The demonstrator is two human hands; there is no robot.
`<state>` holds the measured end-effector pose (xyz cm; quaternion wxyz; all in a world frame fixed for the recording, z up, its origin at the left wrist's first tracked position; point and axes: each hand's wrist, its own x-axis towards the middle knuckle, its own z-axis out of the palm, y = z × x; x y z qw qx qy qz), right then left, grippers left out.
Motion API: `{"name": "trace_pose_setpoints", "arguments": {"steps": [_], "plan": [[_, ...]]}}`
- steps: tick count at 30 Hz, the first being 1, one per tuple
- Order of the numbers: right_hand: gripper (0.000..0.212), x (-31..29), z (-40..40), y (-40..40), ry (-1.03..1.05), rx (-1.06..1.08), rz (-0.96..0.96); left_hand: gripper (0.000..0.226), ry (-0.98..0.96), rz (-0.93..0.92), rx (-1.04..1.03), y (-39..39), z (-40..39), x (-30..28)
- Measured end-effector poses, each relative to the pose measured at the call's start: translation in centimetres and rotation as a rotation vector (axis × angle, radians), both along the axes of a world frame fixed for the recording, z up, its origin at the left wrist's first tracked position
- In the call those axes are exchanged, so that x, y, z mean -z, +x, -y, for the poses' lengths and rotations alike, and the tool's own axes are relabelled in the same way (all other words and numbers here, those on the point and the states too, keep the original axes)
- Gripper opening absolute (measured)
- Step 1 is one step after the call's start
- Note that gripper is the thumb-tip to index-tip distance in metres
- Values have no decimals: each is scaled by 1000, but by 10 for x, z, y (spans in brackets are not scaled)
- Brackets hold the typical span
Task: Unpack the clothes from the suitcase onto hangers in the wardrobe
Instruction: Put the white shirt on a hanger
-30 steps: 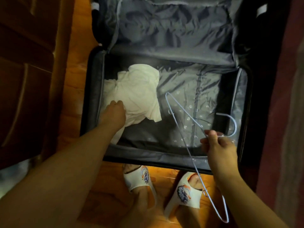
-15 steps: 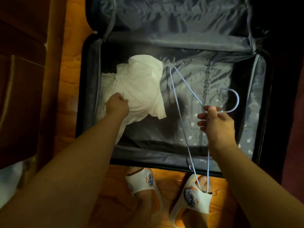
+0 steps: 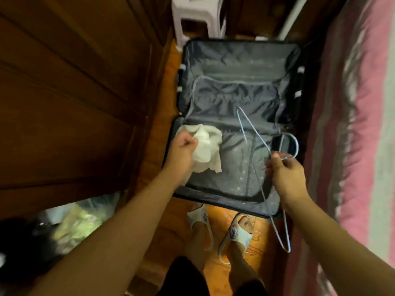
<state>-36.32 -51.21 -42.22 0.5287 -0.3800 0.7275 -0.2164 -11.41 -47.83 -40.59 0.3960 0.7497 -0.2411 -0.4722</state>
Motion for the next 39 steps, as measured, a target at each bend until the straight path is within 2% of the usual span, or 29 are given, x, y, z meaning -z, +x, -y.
{"name": "trace_pose_setpoints", "arguments": {"steps": [3, 7, 9, 11, 15, 17, 19, 21, 23, 25, 27, 30, 31, 32, 35, 37, 39], "plan": [[22, -100, 12, -16, -136, -175, -25, 30, -147, -12, -74, 6, -6, -147], [37, -230, 43, -21, -203, -442, 152, 43, -344, -46, -118, 10, -13, -337], [42, -290, 61, -14, -246, -607, 202, 36, -462, -173, -138, 11, -15, -414], [45, -346, 77, -2, -279, -723, 259, 33, -528, -242, -43, 12, -15, -472], [60, -462, 87, 30, -340, -937, 446, 34, -598, -186, 222, -1, -19, -567], [56, -497, 78, 47, -345, -1043, 469, 33, -622, -170, 348, -9, -20, -597], [48, -509, 71, 62, -367, -1033, 384, 34, -625, -93, 414, -14, -28, -620], [35, -516, 74, 63, -459, -981, 249, 34, -582, 94, 404, -7, -38, -634], [28, -528, 82, 52, -546, -892, 171, 28, -529, 550, 354, 11, -52, -641], [27, -551, 85, 35, -535, -816, 252, 23, -439, 967, 305, 33, -63, -634], [24, -575, 77, 30, -457, -822, 413, 21, -347, 1132, 164, 48, -66, -616], [34, -596, 56, 47, -414, -817, 525, 7, -304, 1131, 50, 44, -54, -583], [30, -603, 46, 55, -400, -776, 544, 19, -339, 1080, 53, 32, -49, -575], [24, -605, 39, 62, -394, -730, 538, 26, -438, 951, 18, 15, -48, -565], [15, -604, 23, 74, -346, -702, 497, 14, -793, 379, -170, -49, -71, -532], [10, -600, 17, 74, -312, -718, 456, 16, -842, 251, -151, -84, -91, -500], [8, -597, 11, 72, -280, -714, 452, 36, -771, 280, -47, -101, -94, -470]]}}
